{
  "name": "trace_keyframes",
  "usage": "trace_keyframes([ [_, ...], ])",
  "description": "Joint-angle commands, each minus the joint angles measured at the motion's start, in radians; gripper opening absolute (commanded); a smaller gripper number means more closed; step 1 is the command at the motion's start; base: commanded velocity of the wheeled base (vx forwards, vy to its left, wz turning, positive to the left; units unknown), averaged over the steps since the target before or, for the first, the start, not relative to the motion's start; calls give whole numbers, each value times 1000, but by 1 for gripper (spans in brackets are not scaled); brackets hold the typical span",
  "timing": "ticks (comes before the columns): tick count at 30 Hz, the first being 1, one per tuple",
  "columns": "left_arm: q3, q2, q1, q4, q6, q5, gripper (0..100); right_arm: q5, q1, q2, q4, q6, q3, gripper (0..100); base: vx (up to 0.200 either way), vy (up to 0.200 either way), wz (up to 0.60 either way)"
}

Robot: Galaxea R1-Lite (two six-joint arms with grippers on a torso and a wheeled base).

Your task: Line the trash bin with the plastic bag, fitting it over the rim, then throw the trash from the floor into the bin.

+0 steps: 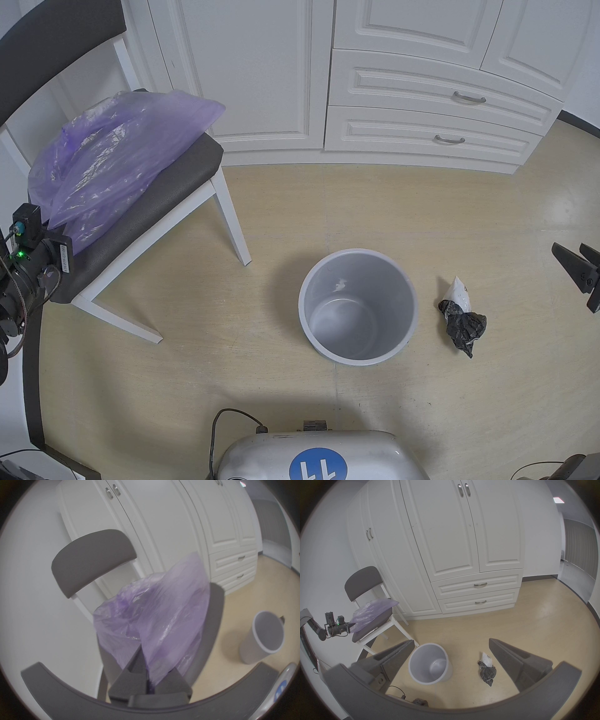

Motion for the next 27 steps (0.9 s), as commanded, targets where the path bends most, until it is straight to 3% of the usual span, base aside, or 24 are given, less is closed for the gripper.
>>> trace_keyframes([
  [1, 15, -79, -138, 5, -59, -1, 0, 1, 7, 13, 0, -2, 11, 100, 0, 0, 0],
  [7, 17, -66, -305, -5, -121, 29, 0, 0, 7, 44, 3, -24, 26, 100, 0, 0, 0],
  [12, -11, -44, -393, -7, -135, 78, 0, 0, 7, 45, 1, -36, 34, 100, 0, 0, 0],
  [19, -89, 37, -509, -41, -148, 81, 0, 0, 7, 45, 3, -37, 34, 100, 0, 0, 0],
  [22, -104, 99, -552, -148, -158, 92, 0, -2, 7, 47, 3, -39, 36, 100, 0, 0, 0],
  [23, -100, 143, -595, -245, -160, 138, 0, -2, 7, 45, 4, -39, 36, 100, 0, 0, 0],
  [27, -86, 210, -678, -389, -163, 200, 0, -2, 9, 47, 6, -39, 36, 100, 0, 0, 0],
])
